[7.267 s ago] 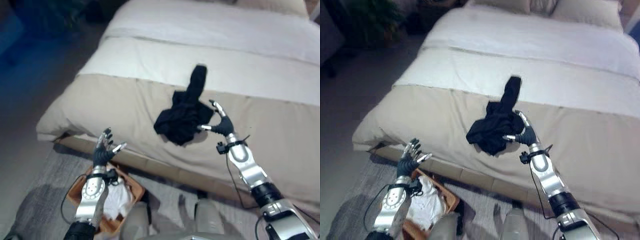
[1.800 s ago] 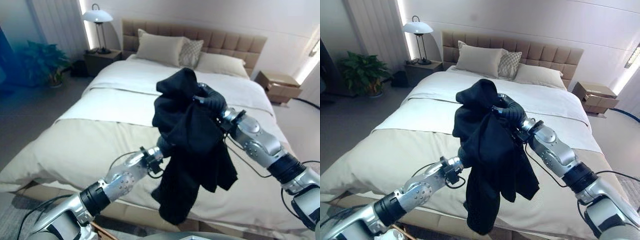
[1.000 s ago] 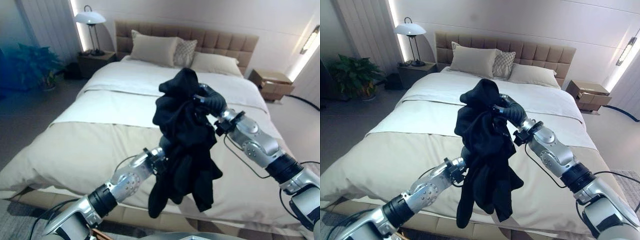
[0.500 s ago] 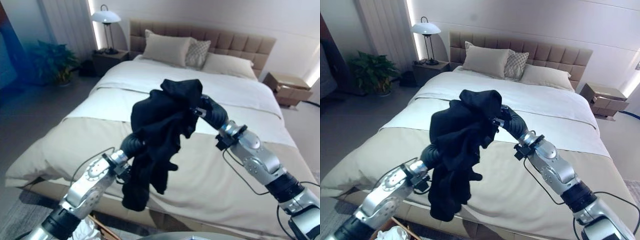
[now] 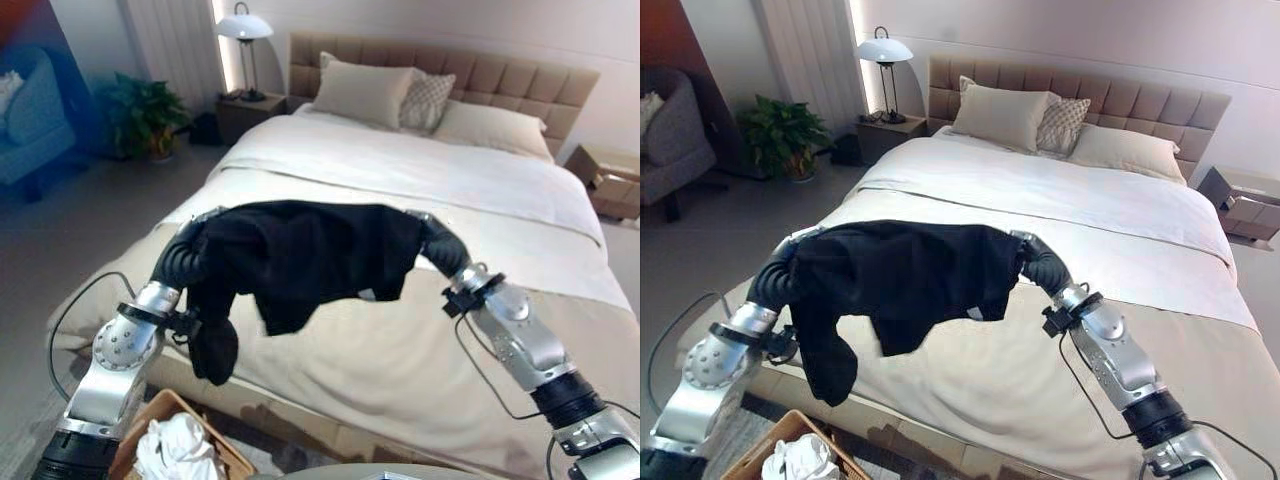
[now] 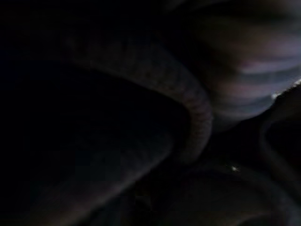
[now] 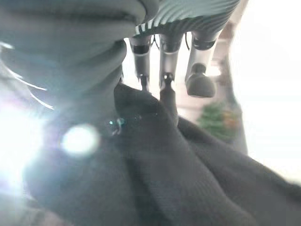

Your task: Pick up clothes into the bucket

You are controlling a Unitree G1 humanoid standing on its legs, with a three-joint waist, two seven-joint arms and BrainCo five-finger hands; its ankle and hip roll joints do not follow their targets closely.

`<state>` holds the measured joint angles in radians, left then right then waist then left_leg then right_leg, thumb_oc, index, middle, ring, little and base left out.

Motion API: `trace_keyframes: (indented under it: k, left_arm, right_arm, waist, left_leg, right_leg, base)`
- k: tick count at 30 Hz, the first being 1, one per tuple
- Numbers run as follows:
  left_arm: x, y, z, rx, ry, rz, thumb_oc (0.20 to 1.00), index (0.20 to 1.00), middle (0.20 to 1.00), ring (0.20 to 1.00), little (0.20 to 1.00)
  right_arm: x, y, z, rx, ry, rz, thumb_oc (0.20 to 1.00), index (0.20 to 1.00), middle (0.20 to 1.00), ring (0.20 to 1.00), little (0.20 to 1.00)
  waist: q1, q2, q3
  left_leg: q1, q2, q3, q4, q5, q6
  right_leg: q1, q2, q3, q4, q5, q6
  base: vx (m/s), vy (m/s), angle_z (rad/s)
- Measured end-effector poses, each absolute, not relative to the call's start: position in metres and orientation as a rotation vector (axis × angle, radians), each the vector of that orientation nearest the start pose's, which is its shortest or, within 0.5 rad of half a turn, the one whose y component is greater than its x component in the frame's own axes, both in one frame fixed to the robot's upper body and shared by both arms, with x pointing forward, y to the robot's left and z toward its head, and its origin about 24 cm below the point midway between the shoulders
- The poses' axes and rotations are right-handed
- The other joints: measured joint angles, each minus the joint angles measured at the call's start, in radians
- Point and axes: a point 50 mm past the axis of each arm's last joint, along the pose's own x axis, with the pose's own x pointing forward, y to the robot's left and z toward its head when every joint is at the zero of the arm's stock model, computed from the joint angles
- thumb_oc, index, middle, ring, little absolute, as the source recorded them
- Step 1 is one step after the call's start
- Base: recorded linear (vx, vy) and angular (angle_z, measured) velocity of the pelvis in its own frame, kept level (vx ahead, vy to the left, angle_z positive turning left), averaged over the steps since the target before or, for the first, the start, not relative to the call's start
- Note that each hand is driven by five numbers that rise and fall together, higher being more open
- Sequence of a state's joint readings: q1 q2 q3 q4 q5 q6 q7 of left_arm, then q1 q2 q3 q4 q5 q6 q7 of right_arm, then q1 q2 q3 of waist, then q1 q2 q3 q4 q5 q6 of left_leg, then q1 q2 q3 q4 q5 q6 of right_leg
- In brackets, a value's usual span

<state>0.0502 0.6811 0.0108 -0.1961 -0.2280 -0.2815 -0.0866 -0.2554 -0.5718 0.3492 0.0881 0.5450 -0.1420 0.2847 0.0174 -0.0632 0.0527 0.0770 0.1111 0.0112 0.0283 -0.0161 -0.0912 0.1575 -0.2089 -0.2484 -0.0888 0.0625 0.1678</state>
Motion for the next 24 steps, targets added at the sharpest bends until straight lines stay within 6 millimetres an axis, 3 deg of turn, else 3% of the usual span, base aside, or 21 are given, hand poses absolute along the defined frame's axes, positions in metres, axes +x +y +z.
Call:
trace_keyframes:
  k: [3,4,5,6,8,11,15,21,24]
  left_arm:
    - [0.237,0.236,0.135,0.517,-0.383,-0.175,0.2,0.2,0.2,0.2,0.2]
    - [0.238,0.237,0.133,0.524,-0.377,-0.163,0.2,0.2,0.2,0.2,0.2]
    - [0.237,0.237,0.133,0.541,-0.376,-0.159,0.2,0.2,0.2,0.2,0.2]
    - [0.237,0.238,0.132,0.542,-0.376,-0.151,0.2,0.2,0.2,0.2,0.2]
    - [0.236,0.239,0.132,0.524,-0.387,-0.114,0.2,0.2,0.2,0.2,0.2]
    - [0.231,0.26,0.143,0.527,-0.42,0.025,0.2,0.2,0.2,0.2,0.2]
    - [0.221,0.281,0.151,0.584,-0.435,0.149,0.2,0.2,0.2,0.2,0.2]
    - [0.2,0.288,0.115,0.564,-0.29,0.205,0.2,0.2,0.2,0.2,0.2]
    - [0.199,0.292,0.1,0.532,-0.235,0.238,0.2,0.2,0.2,0.2,0.2]
  right_arm:
    - [0.28,-0.145,0.066,-0.137,-0.034,0.66,0.2,0.2,0.2,0.2,0.2]
    - [0.278,-0.139,0.056,-0.169,-0.005,0.684,0.294,0.294,0.294,0.294,0.294]
    - [0.276,-0.137,0.053,-0.19,0.006,0.696,0.58,0.58,0.58,0.58,0.58]
    - [0.277,-0.135,0.051,-0.219,0.008,0.699,1.0,1.0,1.0,1.0,1.0]
    - [0.277,-0.135,0.041,-0.277,0.042,0.693,1.0,1.0,1.0,1.0,1.0]
    - [0.273,-0.144,0.023,-0.326,0.122,0.657,1.0,1.0,1.0,1.0,1.0]
    - [0.269,-0.164,0.018,-0.336,0.148,0.549,1.0,1.0,1.0,1.0,1.0]
    - [0.253,-0.214,0.01,-0.329,0.183,0.273,1.0,1.0,1.0,1.0,1.0]
    - [0.247,-0.224,0.007,-0.327,0.193,0.21,1.0,1.0,1.0,1.0,1.0]
  waist:
    - [0.0,0.002,0.002]
    - [0.0,0.003,0.004]
    - [0.005,0.005,0.009]
    - [0.013,0.005,0.011]
    - [0.028,0.004,0.011]
    - [0.029,0.001,0.012]
    - [0.029,-0.003,0.014]
    - [0.044,-0.009,0.025]
    - [0.054,-0.007,0.043]
  left_leg:
    - [-0.004,0.0,-0.012,0.0,0.003,0.0]
    - [-0.003,0.0,-0.015,0.001,0.003,0.0]
    - [-0.002,0.0,-0.016,0.001,0.003,0.0]
    - [-0.003,-0.001,-0.019,0.002,0.003,0.0]
    - [-0.004,0.0,-0.023,0.002,0.003,-0.001]
    - [-0.012,0.0,-0.041,0.0,0.006,-0.005]
    - [-0.02,-0.002,-0.055,-0.001,0.011,-0.009]
    - [-0.052,-0.005,-0.124,0.014,0.016,-0.015]
    - [-0.098,-0.008,-0.182,0.052,0.017,-0.017]
  right_leg:
    - [0.005,0.001,-0.011,0.0,-0.002,0.002]
    - [0.008,0.001,-0.015,0.0,-0.003,0.003]
    - [0.012,0.001,-0.018,0.0,-0.004,0.003]
    - [0.014,0.001,-0.023,0.0,-0.005,0.004]
    - [0.015,0.002,-0.027,0.0,-0.008,0.003]
    - [0.018,0.003,-0.042,0.0,-0.01,0.004]
    - [0.022,0.004,-0.061,0.0,-0.012,0.005]
    - [0.049,0.011,-0.127,0.008,-0.043,0.005]
    - [0.044,0.02,-0.176,0.047,-0.067,-0.002]
  base:
    - [-0.02,-0.013,0.13]
    - [0.0,-0.013,0.09]
    - [0.0,-0.013,0.1]
    - [-0.01,-0.015,0.07]
    - [-0.01,-0.016,0.08]
    - [-0.01,-0.016,0.15]
    - [0.0,-0.021,0.15]
    - [-0.03,-0.031,0.3]
    - [-0.13,-0.05,0.63]
